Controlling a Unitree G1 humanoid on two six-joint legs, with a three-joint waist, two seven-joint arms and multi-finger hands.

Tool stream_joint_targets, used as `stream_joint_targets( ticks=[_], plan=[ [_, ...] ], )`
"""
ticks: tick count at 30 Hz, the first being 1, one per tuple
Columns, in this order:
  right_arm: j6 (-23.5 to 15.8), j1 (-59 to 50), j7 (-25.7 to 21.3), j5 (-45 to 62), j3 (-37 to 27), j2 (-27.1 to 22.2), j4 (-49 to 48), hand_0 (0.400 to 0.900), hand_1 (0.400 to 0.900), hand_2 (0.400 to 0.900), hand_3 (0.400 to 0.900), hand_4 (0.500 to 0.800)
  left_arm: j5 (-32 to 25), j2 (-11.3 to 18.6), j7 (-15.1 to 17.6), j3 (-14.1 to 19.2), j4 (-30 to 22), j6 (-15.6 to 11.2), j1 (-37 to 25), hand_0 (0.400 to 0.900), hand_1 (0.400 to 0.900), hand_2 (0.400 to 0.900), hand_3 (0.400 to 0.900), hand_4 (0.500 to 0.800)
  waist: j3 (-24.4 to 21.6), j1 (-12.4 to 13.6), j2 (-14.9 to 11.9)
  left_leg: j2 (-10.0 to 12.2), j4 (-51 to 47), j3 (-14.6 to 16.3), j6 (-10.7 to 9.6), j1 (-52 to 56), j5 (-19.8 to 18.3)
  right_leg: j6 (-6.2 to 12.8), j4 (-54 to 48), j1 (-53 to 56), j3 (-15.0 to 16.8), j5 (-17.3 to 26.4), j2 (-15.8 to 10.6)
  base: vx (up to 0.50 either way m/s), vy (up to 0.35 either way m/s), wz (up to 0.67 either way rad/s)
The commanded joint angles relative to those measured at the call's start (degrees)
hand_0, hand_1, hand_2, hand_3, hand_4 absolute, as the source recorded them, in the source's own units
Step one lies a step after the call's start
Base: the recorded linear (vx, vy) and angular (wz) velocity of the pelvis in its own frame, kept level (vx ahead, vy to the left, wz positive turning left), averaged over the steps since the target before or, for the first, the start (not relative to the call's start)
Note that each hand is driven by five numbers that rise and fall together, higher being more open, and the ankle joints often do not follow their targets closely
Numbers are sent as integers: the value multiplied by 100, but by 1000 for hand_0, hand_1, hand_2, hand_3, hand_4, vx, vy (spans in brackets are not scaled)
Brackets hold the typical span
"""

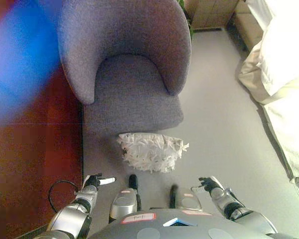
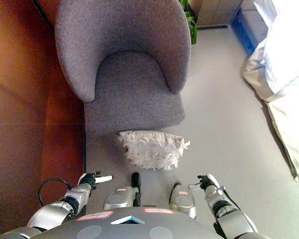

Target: Pick up the pillow and put it on the sofa.

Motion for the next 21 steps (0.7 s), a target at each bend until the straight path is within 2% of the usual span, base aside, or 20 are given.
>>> stream_joint_targets(
  ticks=[1,4,5,7,10,14,21],
  plan=[
    [-89,-265,-48,172,54,-74,-11,900,900,900,900,800,176,89,99,12,-57,-233,-104,900,900,900,900,800,400,-167,-151,-158,900,-374,-227,-162,-958,-61,26,-631,286,1641,-239,237,-179,82],
    [63,-309,-28,72,43,-80,15,900,900,900,900,800,211,26,255,-32,-114,-331,-12,900,900,900,900,800,379,-129,-198,-106,1510,-479,-221,-311,-1159,-83,317,-399,225,1203,-257,241,-163,77],
    [48,-304,12,43,56,-91,38,900,900,900,900,800,211,0,328,-35,-139,-375,35,900,900,900,900,800,371,-91,-193,-11,1593,-478,-256,-324,-1171,-85,432,-333,128,1074,-267,250,-181,61],
    [-30,-358,-208,-179,73,-123,68,900,900,900,900,800,430,-17,241,-34,-147,-332,75,900,900,900,900,800,384,28,-198,143,1625,-508,-327,-282,-1152,-75,542,-198,-88,941,-327,222,-196,48],
    [-148,-596,-647,-490,176,-260,18,900,900,900,900,800,470,38,248,-103,-107,-338,58,900,900,900,900,800,467,156,-171,173,1670,-669,-377,-320,-1140,-66,799,-275,-249,858,-384,95,-134,38],
    [162,-1102,-953,-744,401,-449,-99,900,900,900,900,800,322,186,204,-215,-113,-392,-4,900,900,900,900,800,696,279,-87,178,1876,-861,-421,-534,-1182,-50,1266,-595,-266,740,-500,6,-54,27],
    [427,-1957,-743,-345,508,-530,-63,900,900,900,900,800,196,362,35,-349,-210,-395,-159,900,900,900,900,800,1037,484,78,143,2239,-1015,-512,-927,-1210,-51,1708,-843,-316,554,-639,-9,-27,20]
  ],
)
